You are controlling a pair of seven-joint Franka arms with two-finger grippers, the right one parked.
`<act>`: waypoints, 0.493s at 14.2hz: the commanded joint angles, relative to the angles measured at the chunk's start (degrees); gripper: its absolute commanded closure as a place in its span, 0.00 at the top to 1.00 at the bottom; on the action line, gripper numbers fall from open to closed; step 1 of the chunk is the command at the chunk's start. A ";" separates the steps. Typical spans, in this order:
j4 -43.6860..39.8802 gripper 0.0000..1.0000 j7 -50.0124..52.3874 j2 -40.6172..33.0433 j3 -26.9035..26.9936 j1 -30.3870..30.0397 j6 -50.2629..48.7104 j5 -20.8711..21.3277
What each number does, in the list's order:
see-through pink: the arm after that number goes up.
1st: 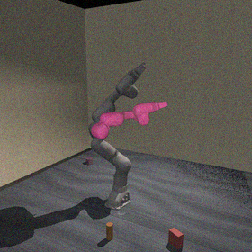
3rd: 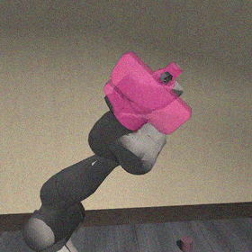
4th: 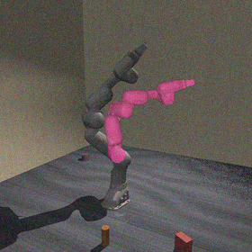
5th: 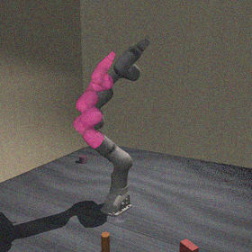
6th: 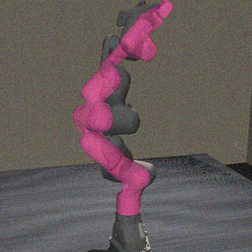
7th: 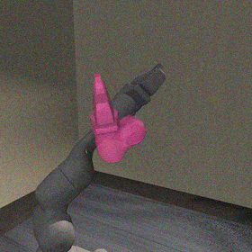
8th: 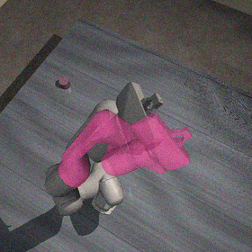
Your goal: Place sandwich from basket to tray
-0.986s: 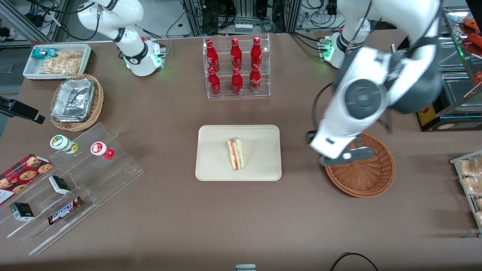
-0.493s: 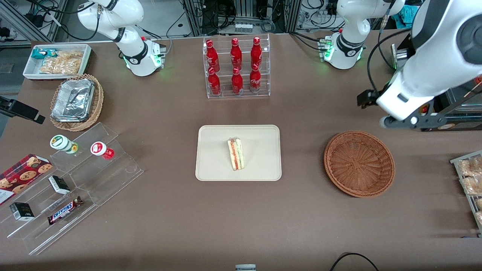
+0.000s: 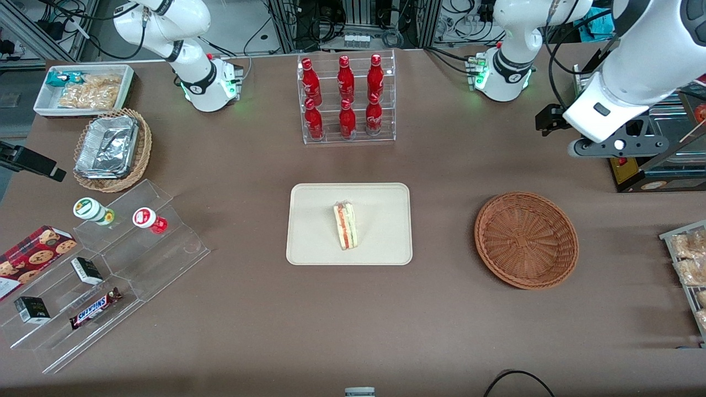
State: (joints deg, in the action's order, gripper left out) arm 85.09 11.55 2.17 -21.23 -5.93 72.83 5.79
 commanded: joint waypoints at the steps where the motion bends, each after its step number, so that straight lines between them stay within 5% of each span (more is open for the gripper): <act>1: -0.18 1.00 -1.44 -1.90 0.14 -0.92 0.04 -0.70; 7: -0.27 1.00 -4.25 -2.70 2.07 -1.01 -2.34 -0.35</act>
State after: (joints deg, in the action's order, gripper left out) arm 84.39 8.32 0.11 -19.21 -6.22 71.68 5.78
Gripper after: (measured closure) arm 0.000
